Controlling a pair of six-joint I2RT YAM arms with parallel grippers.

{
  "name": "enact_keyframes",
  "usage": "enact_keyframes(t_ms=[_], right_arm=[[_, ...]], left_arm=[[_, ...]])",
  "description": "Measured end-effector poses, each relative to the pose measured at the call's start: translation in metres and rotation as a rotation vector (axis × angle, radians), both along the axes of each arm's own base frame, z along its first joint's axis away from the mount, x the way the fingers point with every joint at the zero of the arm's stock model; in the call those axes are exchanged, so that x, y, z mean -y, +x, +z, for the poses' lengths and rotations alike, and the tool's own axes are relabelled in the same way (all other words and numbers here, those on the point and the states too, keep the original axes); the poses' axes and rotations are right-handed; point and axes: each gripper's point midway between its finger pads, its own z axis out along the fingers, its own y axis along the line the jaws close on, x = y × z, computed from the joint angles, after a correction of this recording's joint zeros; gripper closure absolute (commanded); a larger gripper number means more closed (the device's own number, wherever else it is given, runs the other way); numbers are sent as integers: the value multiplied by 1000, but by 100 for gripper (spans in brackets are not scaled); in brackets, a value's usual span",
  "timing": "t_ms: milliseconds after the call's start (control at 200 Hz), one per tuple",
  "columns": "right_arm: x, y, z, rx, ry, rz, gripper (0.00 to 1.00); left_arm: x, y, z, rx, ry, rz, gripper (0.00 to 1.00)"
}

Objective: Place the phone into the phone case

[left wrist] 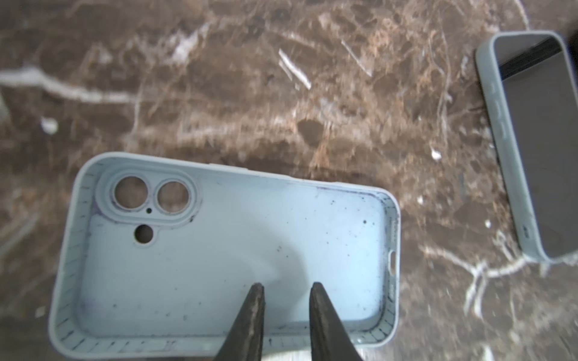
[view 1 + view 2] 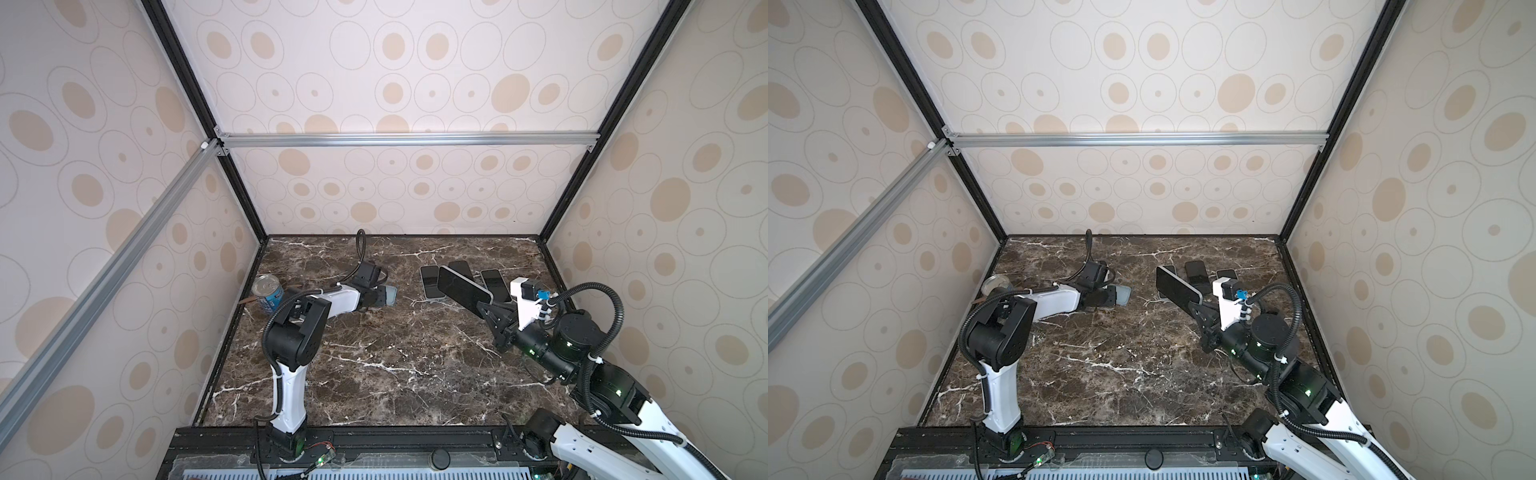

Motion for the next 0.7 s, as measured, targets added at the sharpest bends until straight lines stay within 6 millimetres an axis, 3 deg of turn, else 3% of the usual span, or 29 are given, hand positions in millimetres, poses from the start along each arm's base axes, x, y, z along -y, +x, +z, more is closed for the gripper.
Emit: enact_keyframes(t_ms=[180,485,700], right_arm=[[0,0,0,-8,9,-2,100],[-9,5,-10,-45,7,16,100],[-19,11,-24,-88,7,30,100]], left_arm=[[10,-44,-3,14,-67,-9,74],[33,-134,-4,24,-215,-55,74],[30,-177,-3,12,-314,-52,75]])
